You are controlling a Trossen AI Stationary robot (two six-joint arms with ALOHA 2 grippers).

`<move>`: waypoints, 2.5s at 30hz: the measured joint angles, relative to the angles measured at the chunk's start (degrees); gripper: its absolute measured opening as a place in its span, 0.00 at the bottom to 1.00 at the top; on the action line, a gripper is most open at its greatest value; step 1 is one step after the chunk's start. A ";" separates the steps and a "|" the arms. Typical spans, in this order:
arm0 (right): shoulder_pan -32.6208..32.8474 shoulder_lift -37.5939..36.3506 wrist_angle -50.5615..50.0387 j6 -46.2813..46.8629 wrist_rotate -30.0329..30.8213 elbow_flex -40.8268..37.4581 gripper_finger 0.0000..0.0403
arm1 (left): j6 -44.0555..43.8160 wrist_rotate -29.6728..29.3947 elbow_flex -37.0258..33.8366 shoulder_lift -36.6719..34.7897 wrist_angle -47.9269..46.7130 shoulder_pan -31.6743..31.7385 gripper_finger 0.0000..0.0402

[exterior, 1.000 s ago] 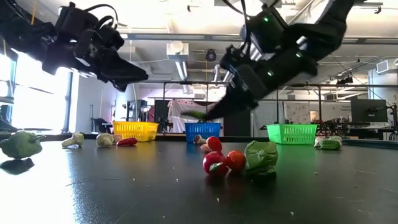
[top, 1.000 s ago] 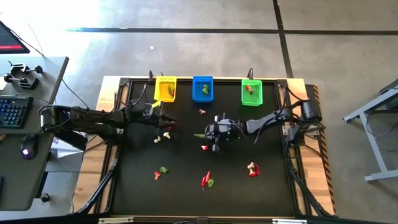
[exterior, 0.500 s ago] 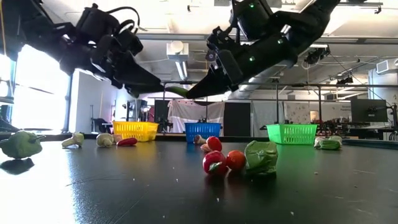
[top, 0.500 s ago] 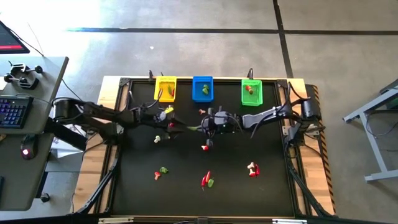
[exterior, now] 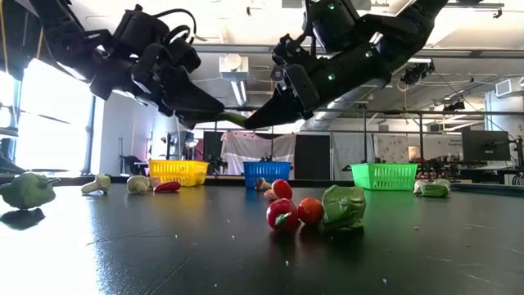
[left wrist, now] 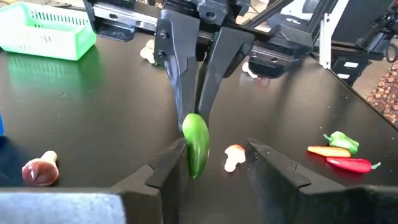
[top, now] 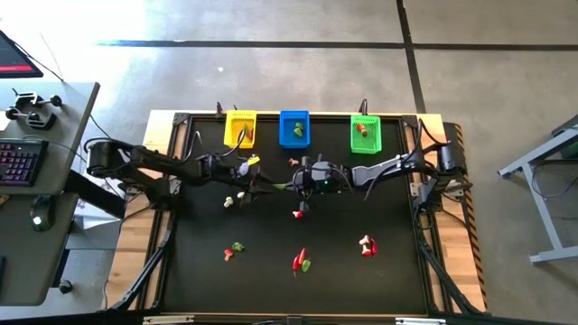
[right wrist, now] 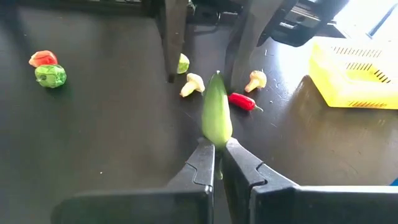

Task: Sort produce into baskets
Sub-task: Put the green chili pepper into the yellow bin, then put the brown mushroom into the green bin

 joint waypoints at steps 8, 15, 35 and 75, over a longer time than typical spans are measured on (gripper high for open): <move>0.01 0.00 0.48 -0.50 0.01 0.00 0.01 | -1.22 -0.02 0.00 -0.02 -1.20 0.15 0.19; 0.01 -0.02 0.61 -1.16 0.55 0.00 0.01 | -0.25 -1.48 -0.02 -0.02 -2.18 0.15 0.04; 0.08 -0.04 -1.73 1.55 8.52 0.00 0.33 | -0.06 -9.72 -0.07 -3.58 -8.54 9.37 0.01; -0.41 -0.04 -2.59 5.18 9.15 0.00 0.33 | -5.40 -33.26 -0.07 -6.67 -22.49 26.10 0.26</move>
